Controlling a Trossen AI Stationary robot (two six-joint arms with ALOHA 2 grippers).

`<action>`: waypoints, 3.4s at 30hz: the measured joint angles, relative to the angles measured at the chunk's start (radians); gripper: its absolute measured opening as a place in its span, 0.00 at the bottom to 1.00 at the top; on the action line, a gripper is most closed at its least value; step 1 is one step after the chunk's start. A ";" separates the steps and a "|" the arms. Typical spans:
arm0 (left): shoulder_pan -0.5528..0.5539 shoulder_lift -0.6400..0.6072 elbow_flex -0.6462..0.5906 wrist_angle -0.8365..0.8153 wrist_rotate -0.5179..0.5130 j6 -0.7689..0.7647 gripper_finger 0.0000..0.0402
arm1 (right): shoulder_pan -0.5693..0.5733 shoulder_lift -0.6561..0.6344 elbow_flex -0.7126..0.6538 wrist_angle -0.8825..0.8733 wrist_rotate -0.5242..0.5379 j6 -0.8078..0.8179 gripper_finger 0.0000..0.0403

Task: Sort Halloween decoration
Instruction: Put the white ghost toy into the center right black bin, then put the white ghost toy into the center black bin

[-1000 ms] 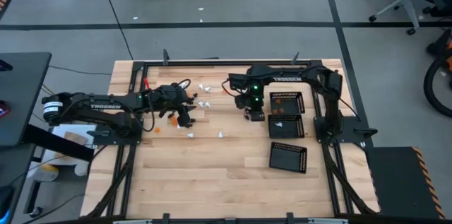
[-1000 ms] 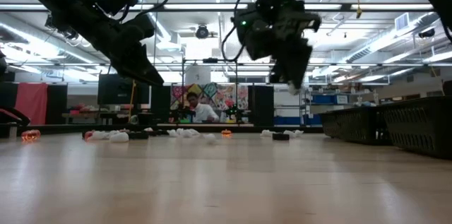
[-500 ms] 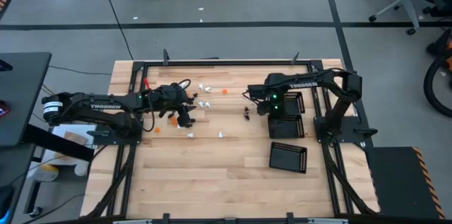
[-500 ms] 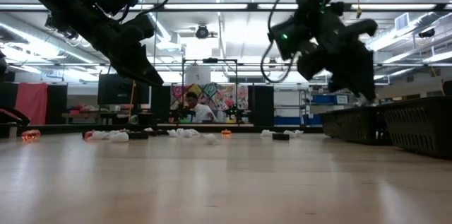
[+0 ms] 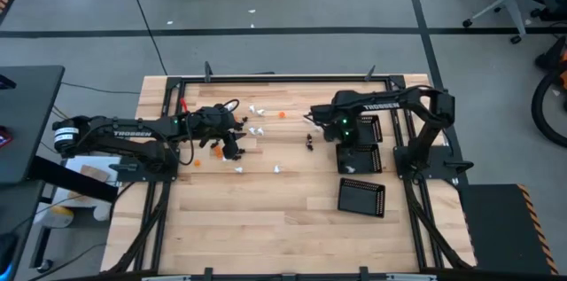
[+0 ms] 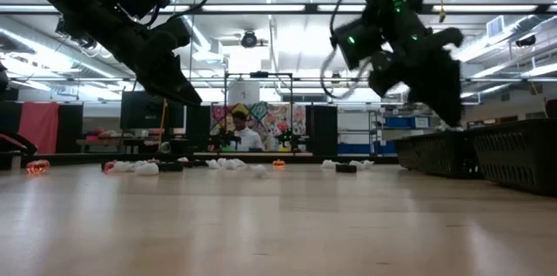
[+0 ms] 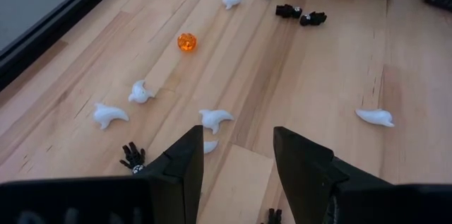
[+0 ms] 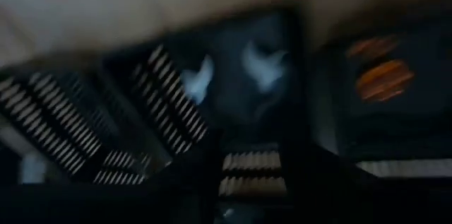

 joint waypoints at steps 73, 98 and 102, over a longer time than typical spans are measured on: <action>0.000 0.000 0.000 0.018 0.000 0.004 0.39 | -0.083 0.110 0.112 0.495 0.154 -0.114 0.24; 0.000 0.000 0.000 0.062 0.000 0.026 0.39 | -0.051 -0.082 0.112 0.497 0.057 -0.060 0.24; 0.000 0.000 0.000 0.067 0.000 0.026 0.39 | -0.041 -0.082 0.112 0.498 0.004 -0.066 0.24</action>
